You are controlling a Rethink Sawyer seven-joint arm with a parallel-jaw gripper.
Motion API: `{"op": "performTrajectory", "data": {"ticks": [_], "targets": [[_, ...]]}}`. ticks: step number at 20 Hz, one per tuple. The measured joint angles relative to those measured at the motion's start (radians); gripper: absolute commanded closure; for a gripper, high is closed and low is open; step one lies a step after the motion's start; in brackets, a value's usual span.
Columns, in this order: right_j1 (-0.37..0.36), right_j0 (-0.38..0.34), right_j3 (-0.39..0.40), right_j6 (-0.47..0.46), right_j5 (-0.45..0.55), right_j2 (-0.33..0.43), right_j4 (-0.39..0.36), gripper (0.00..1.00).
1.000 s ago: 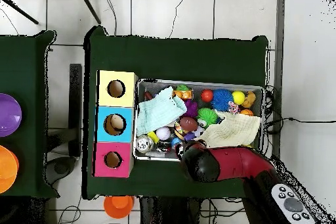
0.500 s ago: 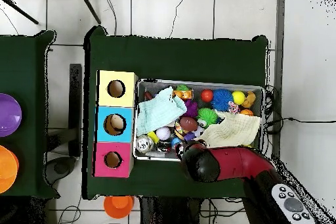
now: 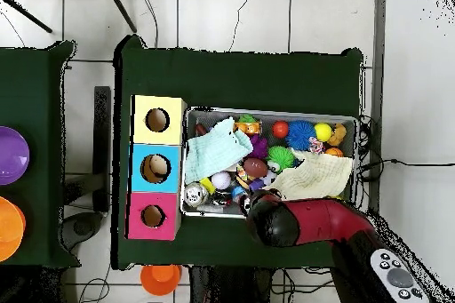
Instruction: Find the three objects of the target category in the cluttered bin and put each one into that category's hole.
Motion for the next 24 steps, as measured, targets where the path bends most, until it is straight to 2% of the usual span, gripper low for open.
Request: {"op": "performTrajectory", "data": {"ticks": [8, 12, 24], "targets": [[0.0, -0.073, 0.0, 0.0, -0.022, 0.062, -0.029, 0.0], [0.0, -0.104, 0.0, 0.0, -0.076, 0.091, -0.042, 0.0], [0.0, -0.096, 0.0, 0.0, -0.212, 0.117, -0.044, 0.0]]}}
